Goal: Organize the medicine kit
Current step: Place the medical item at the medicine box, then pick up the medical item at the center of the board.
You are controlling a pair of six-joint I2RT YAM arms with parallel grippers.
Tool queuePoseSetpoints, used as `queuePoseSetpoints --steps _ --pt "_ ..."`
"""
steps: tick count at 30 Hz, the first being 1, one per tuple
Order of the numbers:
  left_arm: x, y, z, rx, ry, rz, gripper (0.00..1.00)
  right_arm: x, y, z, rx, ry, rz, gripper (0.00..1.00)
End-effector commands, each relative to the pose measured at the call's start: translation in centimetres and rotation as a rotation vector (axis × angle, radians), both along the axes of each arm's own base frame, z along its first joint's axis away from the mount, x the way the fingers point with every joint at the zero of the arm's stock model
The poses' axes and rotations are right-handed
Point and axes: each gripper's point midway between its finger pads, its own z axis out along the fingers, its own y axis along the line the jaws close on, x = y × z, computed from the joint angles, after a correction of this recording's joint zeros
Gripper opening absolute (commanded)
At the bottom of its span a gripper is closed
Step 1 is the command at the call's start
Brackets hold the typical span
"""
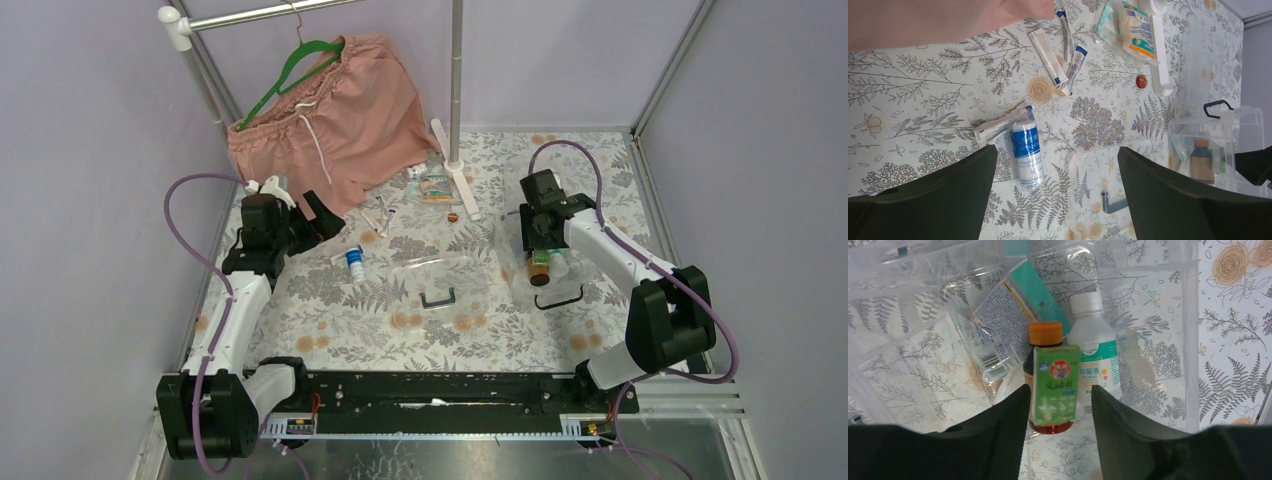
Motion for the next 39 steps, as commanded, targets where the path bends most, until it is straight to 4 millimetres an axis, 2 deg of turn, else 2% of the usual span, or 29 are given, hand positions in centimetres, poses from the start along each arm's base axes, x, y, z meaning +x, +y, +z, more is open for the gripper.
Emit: queuePoseSetpoints --steps 1,6,11,14,16,21,25,29,32,34,39 --pt "0.4 0.0 0.3 -0.005 -0.035 -0.009 0.99 0.1 -0.6 0.5 -0.022 -0.014 -0.031 0.60" --pt "0.4 0.1 0.4 0.013 -0.040 -0.017 0.99 0.7 -0.7 2.5 -0.015 -0.070 -0.038 0.66" --pt "0.2 -1.0 0.5 0.031 -0.049 -0.044 0.98 1.6 0.1 5.9 0.062 -0.196 -0.031 0.68" --pt "-0.1 -3.3 0.6 0.076 -0.053 -0.079 0.99 2.1 2.5 7.9 0.214 -0.297 0.016 0.68" --pt "-0.5 -5.6 0.4 0.073 -0.038 -0.100 0.98 2.1 4.7 9.3 0.350 -0.359 0.070 0.69" --pt "-0.7 -12.0 -0.2 0.037 -0.022 -0.150 0.99 1.4 6.3 11.1 0.498 -0.454 0.087 0.71" --pt "1.9 -14.7 -0.1 -0.008 -0.027 -0.146 0.99 0.6 7.0 10.9 0.548 -0.446 0.109 0.72" --pt "5.3 -16.8 0.1 -0.040 -0.039 -0.137 0.99 -0.2 6.9 11.1 0.583 -0.479 0.099 0.73" --pt "7.6 -17.3 0.1 -0.068 -0.098 -0.081 0.97 -0.7 6.7 11.8 0.614 -0.512 0.075 0.73" --pt "9.1 -17.5 -0.2 -0.072 -0.116 -0.045 0.95 -1.2 7.3 12.5 0.667 -0.523 0.087 0.73" --pt "12.9 -18.6 -2.1 -0.028 -0.135 -0.025 0.94 -1.9 7.6 13.1 0.709 -0.533 0.096 0.73"
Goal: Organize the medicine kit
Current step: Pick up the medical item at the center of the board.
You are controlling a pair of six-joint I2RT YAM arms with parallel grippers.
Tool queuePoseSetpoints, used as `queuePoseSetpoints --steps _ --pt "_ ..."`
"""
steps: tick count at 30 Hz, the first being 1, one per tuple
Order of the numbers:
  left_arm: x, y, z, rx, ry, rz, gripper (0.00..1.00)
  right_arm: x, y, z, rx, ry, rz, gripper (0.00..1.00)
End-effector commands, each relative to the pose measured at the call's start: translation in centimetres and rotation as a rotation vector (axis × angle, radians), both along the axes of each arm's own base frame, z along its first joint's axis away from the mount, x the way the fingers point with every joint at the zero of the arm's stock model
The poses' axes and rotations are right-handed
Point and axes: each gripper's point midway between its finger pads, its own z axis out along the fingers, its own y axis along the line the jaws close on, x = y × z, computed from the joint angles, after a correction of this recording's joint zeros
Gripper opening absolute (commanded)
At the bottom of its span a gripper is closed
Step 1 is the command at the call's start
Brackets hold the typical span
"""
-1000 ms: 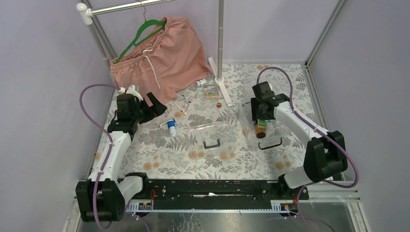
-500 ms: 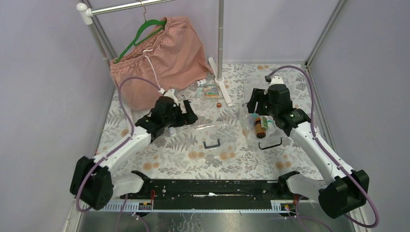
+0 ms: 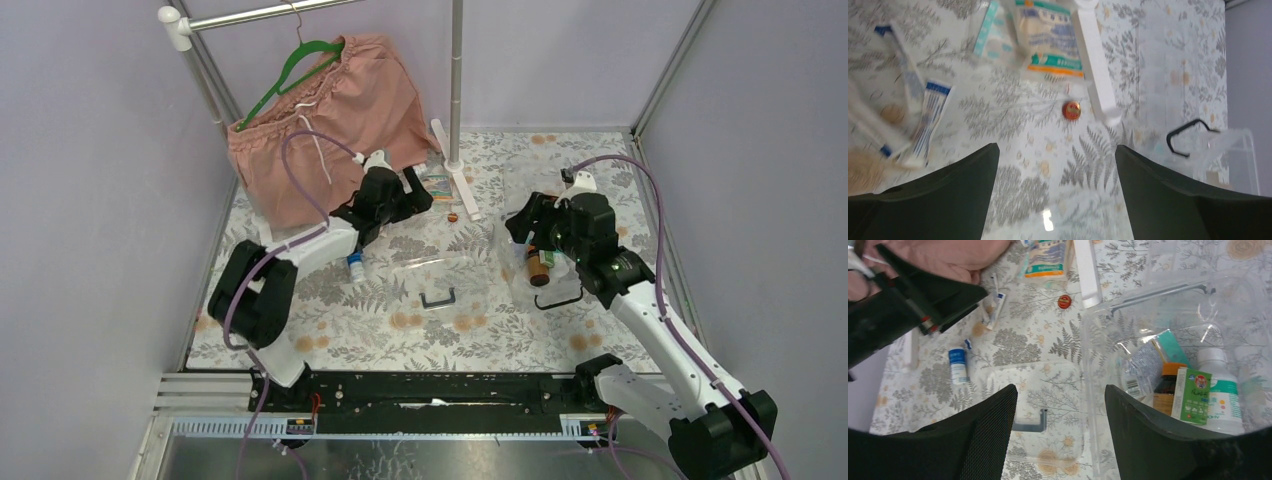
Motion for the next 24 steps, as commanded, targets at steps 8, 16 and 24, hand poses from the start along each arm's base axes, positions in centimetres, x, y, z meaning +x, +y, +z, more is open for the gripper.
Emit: queuePoseSetpoints --steps 8,16,24 --pt "8.1 -3.1 -2.1 0.023 -0.117 0.020 0.88 -0.7 0.4 2.3 0.080 -0.070 0.011 0.73" --pt "10.3 -2.9 -4.7 0.055 -0.104 0.027 0.82 -1.0 0.4 2.0 0.087 -0.070 0.013 0.73" --pt "12.2 -1.0 -6.3 0.048 -0.064 0.064 0.81 -1.0 0.4 1.7 0.081 -0.063 0.013 0.73"
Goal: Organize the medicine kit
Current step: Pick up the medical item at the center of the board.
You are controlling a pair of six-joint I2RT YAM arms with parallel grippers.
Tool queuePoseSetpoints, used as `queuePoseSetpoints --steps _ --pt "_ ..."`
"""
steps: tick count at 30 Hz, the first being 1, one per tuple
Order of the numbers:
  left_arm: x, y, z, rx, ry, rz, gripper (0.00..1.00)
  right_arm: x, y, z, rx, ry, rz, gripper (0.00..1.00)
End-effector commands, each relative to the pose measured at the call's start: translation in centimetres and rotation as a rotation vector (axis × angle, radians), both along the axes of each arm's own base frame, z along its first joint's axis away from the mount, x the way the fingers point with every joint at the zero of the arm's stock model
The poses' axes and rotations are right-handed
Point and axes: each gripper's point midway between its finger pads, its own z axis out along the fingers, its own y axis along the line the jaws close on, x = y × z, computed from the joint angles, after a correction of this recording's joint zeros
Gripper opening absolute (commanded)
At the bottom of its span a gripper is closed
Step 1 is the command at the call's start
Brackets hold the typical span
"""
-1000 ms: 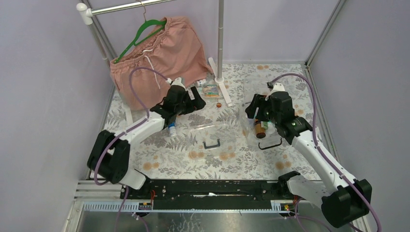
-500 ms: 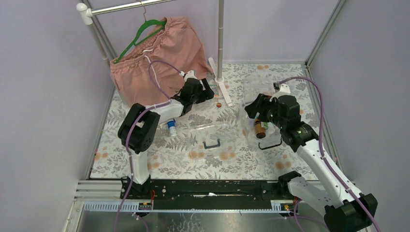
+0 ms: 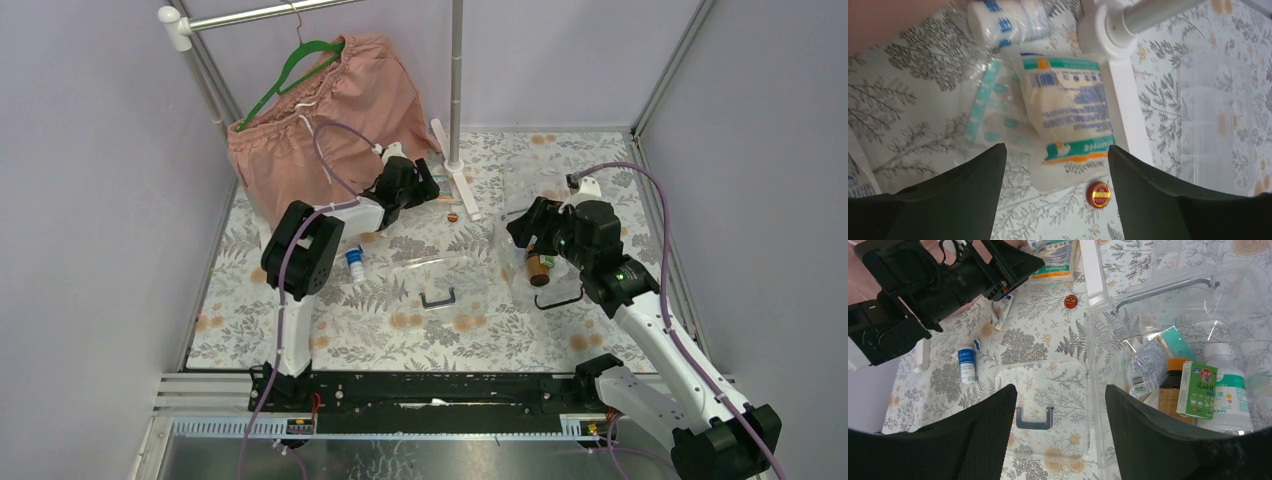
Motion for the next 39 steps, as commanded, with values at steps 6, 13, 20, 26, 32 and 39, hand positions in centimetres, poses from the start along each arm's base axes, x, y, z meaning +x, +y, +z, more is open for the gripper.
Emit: queuePoseSetpoints --steps 6,13,20,26,32,39 --pt "2.9 0.8 -0.1 -0.020 -0.028 -0.011 0.76 0.3 0.4 0.6 0.016 -0.021 0.013 0.73" --pt "2.6 -0.9 0.3 -0.080 -0.042 -0.093 0.59 0.4 0.1 0.3 -0.007 -0.015 0.008 0.74" --pt "2.0 -1.1 0.9 -0.103 -0.051 -0.135 0.41 0.6 -0.6 0.1 -0.055 -0.016 -0.007 0.74" --pt "0.4 -1.4 3.8 -0.103 -0.108 -0.221 0.17 0.4 -1.2 0.0 -0.084 -0.023 -0.023 0.74" --pt "-1.7 -0.8 6.8 -0.051 -0.168 -0.292 0.00 0.5 -1.5 0.0 -0.110 -0.032 -0.024 0.75" --pt "-5.2 -0.6 11.5 -0.016 -0.264 -0.418 0.00 0.6 -1.3 0.4 -0.086 -0.050 -0.025 0.76"
